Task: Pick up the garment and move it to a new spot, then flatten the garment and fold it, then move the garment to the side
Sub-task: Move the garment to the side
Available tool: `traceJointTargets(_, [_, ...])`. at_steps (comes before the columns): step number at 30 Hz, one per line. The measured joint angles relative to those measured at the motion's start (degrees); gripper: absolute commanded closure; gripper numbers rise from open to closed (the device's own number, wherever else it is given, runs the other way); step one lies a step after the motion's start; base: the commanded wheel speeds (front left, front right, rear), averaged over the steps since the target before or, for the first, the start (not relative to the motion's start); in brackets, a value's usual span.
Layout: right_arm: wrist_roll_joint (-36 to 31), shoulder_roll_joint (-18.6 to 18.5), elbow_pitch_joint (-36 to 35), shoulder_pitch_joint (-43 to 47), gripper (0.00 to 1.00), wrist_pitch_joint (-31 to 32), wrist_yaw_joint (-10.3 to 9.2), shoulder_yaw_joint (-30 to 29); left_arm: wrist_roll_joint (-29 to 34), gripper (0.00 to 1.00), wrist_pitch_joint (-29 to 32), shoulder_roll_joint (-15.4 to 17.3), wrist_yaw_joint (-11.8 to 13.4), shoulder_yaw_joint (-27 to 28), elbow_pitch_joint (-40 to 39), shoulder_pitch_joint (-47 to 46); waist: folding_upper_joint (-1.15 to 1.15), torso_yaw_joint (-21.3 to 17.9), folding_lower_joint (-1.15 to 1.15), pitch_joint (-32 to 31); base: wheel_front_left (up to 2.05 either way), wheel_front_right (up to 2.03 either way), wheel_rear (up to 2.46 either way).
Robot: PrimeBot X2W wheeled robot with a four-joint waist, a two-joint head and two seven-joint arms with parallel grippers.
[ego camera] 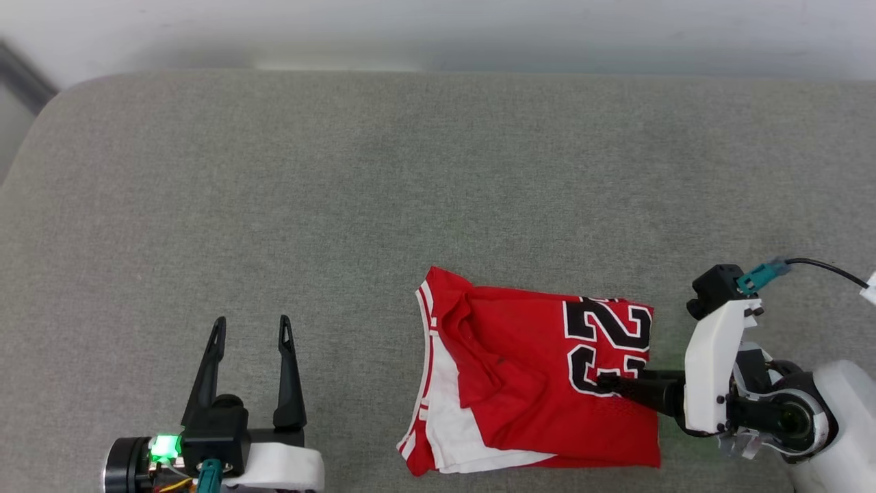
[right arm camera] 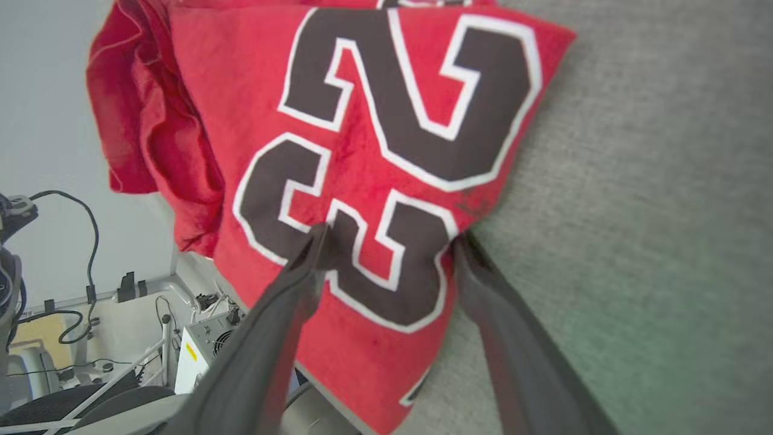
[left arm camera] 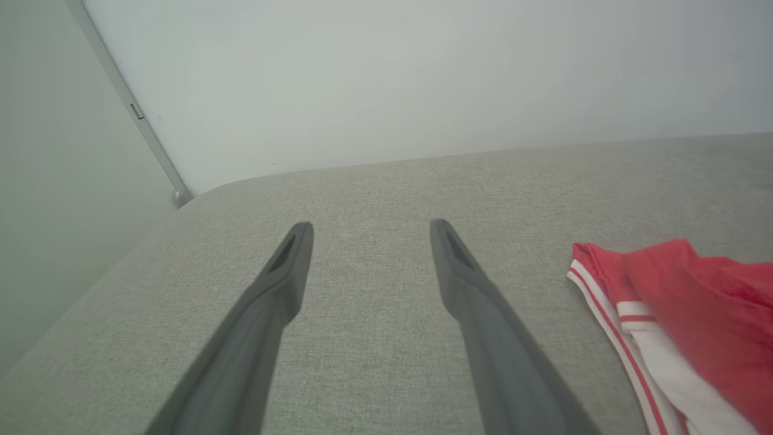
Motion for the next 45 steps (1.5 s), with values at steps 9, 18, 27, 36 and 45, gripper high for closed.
traceJointTargets(9, [-0.6,-0.1,4.2,-2.3,1.0,-1.5,0.08,3.6,0.0,0.0,0.0,-0.6,0.0,-0.7,0.6,-2.3,0.0,2.8,0.0,3.6,0.0,0.0,0.0])
traceJointTargets(18, [-1.1,-2.3,3.1,-4.1,1.0,-8.3,0.01,9.8,0.0,0.0,0.0,-0.6,0.1,-0.5,0.8,-0.7,0.0,2.7,0.0,1.2,0.0,0.0,0.0])
traceJointTargets(27, [-2.6,-8.8,-6.3,-11.6,1.0,-12.3,0.01,17.0,-0.3,0.0,0.0,-0.5,0.6,0.7,0.0,2.8,0.0,-1.6,0.0,-3.1,0.0,0.0,0.0])
traceJointTargets(36, [-5.2,-19.0,-14.6,-20.0,1.0,-12.7,0.01,20.1,-0.4,0.0,-0.1,-0.5,0.6,2.5,-1.6,2.9,0.0,-10.4,0.0,-2.6,0.0,0.0,0.0])
traceJointTargets(45, [-11.8,-27.2,-11.3,-25.4,1.0,-16.4,0.04,19.8,0.4,0.0,-0.1,1.7,-0.7,3.5,-3.0,-1.8,0.0,-17.3,0.0,4.1,0.0,0.0,0.0])
